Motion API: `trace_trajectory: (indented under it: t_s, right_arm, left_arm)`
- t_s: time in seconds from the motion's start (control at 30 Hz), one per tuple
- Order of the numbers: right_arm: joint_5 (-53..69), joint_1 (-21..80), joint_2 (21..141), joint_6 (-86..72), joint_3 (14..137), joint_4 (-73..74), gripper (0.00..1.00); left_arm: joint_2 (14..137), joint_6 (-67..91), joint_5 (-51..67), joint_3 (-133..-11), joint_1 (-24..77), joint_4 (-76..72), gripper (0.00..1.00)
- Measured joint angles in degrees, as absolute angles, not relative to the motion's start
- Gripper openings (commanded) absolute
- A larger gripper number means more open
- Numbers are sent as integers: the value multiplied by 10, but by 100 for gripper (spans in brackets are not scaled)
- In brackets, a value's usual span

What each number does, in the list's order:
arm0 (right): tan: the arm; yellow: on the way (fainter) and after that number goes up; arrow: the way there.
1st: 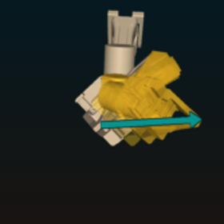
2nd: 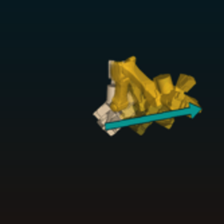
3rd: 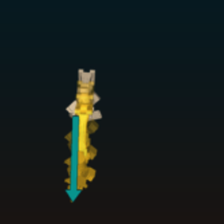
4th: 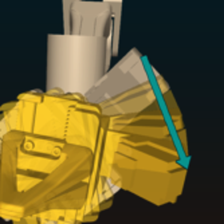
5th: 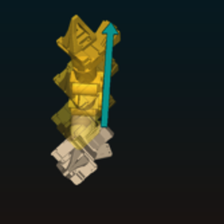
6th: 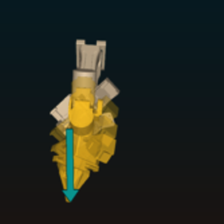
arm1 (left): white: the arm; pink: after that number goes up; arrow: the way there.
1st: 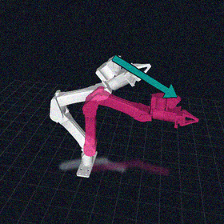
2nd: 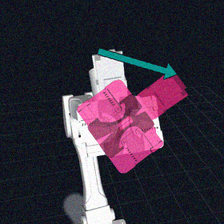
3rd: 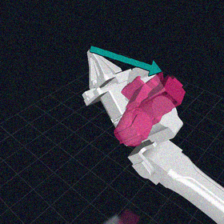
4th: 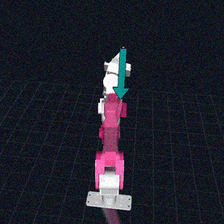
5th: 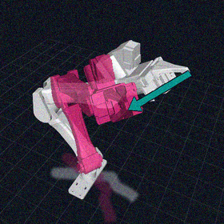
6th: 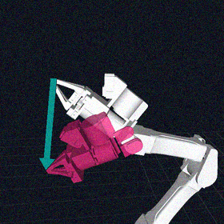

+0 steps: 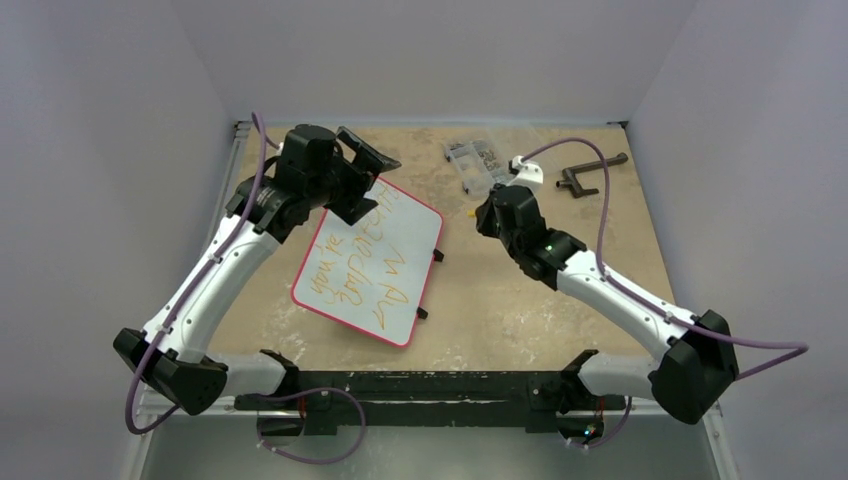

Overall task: Write a sentence on the whiteboard
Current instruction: Put down the whiteboard marker at the center of the board.

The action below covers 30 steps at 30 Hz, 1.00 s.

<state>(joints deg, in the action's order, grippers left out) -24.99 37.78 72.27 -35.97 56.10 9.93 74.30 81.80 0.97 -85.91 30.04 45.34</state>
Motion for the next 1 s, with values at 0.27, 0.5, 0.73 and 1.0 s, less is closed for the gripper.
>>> trace_trajectory:
  t_s: [0.27,0.5,0.73,1.0]
  right_arm:
    - [-261,374,651,-380,427,95,0]
    - [-284,362,641,-415,335,56,0]
    - [-287,320,652,-434,287,-10,32]
    - [-286,310,617,-452,254,-26,69]
  left_arm:
    - [725,623,-66,-845,279,480,94]
    - [660,460,-114,-796,269,461,97]
    - [609,357,-122,-757,261,446,100]
    - [603,303,-124,-757,256,464,100]
